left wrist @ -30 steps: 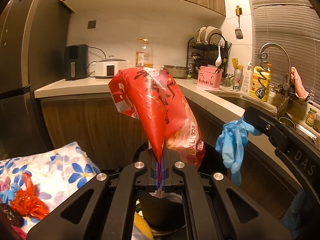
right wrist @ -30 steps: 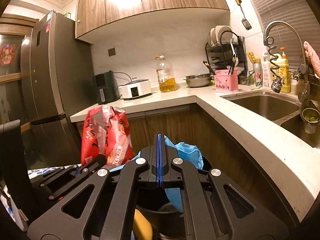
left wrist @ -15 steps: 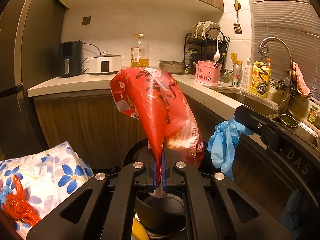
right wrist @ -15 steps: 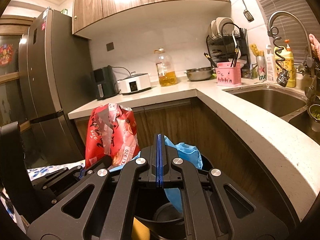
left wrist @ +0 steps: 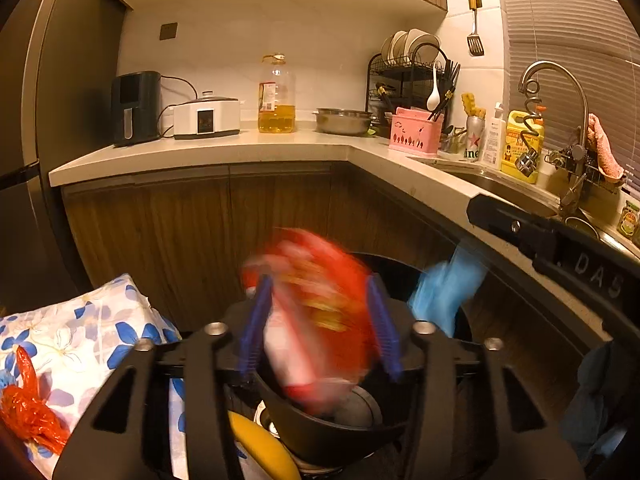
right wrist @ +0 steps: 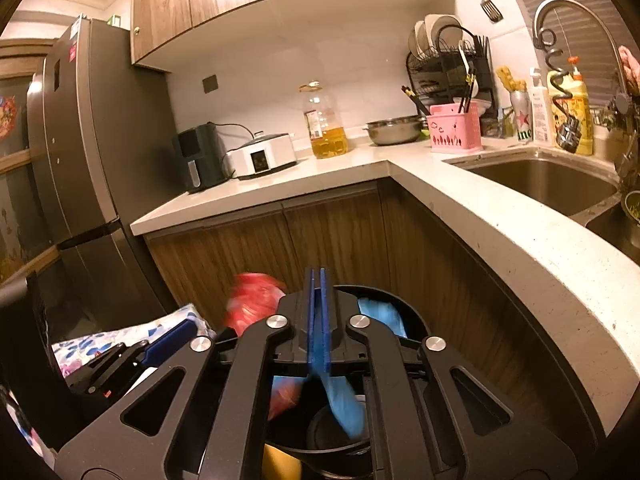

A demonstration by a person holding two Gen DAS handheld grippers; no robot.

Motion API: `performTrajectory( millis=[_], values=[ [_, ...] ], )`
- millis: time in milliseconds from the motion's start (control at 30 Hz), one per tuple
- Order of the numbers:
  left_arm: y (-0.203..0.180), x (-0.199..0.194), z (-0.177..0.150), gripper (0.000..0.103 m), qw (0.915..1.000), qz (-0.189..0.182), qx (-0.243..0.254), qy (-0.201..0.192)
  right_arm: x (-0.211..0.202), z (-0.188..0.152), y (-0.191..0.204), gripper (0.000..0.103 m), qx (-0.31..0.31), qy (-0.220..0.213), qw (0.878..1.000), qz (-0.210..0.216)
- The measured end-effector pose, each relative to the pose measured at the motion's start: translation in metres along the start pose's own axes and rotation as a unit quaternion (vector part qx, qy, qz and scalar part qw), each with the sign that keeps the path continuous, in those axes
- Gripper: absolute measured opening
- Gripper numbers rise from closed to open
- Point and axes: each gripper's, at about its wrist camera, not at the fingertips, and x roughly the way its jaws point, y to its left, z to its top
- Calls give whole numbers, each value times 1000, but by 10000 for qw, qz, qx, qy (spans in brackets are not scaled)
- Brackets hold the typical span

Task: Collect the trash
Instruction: 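Open both tools to drop the red bag and glove into the bin, then move both open tools back toward the bags on the table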

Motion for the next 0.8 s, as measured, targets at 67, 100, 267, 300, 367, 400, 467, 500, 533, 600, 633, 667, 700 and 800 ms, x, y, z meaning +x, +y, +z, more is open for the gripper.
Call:
performTrajectory(
  millis=[67,100,267,300,367,400,467,500,533,600,633,667,700,800],
  values=[
    [2,0,-1,62,10000,63,-17,7,1,0,-1,25,29,5,10000,-14],
    [4,0,-2,64,9999,83,-55,19,1,0,-2,31,46,2,10000,-29],
    [17,-9,-6,82,9989,408,-246,-43,-4,-7,-5,61,77,1,9998,-190],
    [19,-12,-7,83,9985,490,-249,-59,-5,-11,-5,63,61,29,9997,-235],
    [21,-18,-11,86,9980,598,-199,-76,-9,-20,-3,70,-36,72,9993,-365],
    [22,-22,-14,87,9976,665,-157,-87,-12,-24,-1,71,-96,91,9991,-408],
    [25,-31,-21,88,9964,838,-108,-106,-17,-34,5,76,-269,142,9978,-596],
    [28,-35,-24,88,9959,887,-119,-112,-20,-38,7,77,-315,156,9974,-632],
    [30,-42,-29,89,9957,904,-133,-113,-23,-43,10,80,-371,192,9968,-681],
    [33,-53,-35,89,9951,971,-144,-127,-30,-54,17,83,-472,252,9955,-783],
    [34,-57,-37,90,9949,995,-145,-128,-34,-59,20,84,-508,279,9951,-799],
    [35,-65,-41,90,9947,1011,-151,-120,-38,-64,23,85,-536,315,9948,-808],
    [37,-72,-44,92,9946,1020,-173,-124,-40,-67,24,86,-552,344,9945,-823],
    [42,-91,-51,94,9937,1083,-240,-136,-54,-79,31,86,-562,406,9942,-824]
  ],
)
